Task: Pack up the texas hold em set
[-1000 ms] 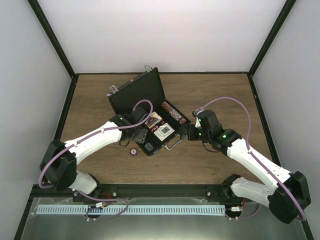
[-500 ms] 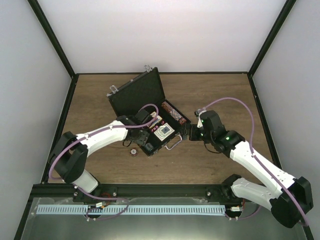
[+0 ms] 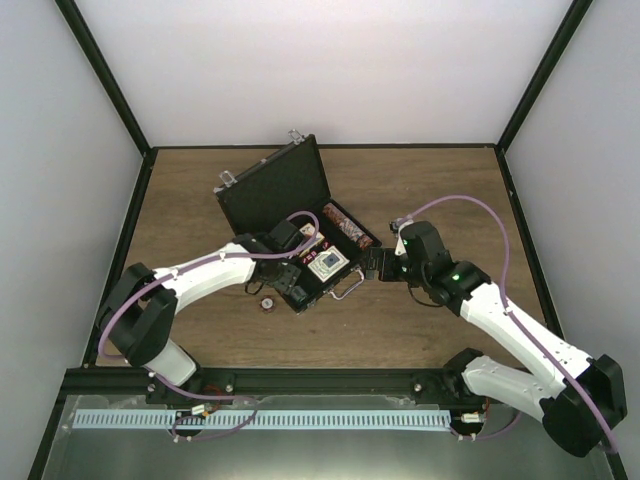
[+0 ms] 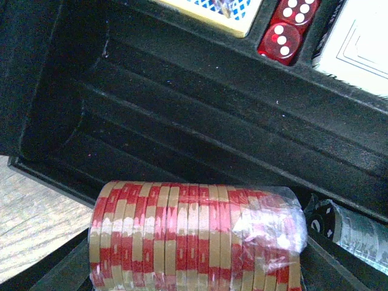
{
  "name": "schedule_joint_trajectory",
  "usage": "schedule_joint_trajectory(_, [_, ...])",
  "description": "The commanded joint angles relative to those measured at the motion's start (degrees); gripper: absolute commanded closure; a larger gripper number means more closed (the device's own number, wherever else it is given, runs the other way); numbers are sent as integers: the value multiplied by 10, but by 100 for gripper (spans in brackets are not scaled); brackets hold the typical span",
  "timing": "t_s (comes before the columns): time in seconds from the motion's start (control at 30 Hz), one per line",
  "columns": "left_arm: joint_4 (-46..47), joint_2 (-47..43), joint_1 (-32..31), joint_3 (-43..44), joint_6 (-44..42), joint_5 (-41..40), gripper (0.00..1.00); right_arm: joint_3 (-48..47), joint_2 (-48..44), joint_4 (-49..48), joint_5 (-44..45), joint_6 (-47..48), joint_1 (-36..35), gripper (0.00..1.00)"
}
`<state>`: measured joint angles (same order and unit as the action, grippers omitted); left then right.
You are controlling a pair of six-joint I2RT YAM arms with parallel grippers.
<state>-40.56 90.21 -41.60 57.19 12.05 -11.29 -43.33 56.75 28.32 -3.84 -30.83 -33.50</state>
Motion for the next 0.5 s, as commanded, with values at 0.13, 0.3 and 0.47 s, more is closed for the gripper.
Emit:
schedule_joint_trajectory(0.13, [5,16,2,-7,-57,9,44,-8,-8,14,10,-1,3,0])
schedule_joint_trajectory(0.3, [9,29,3,-3,-66,16,44,-9,-11,19,12,-3,4,0])
schedule_joint_trajectory(0.47, [-3,36,2,-5,-52,18,41,-8,-13,21,12,-6,4,0])
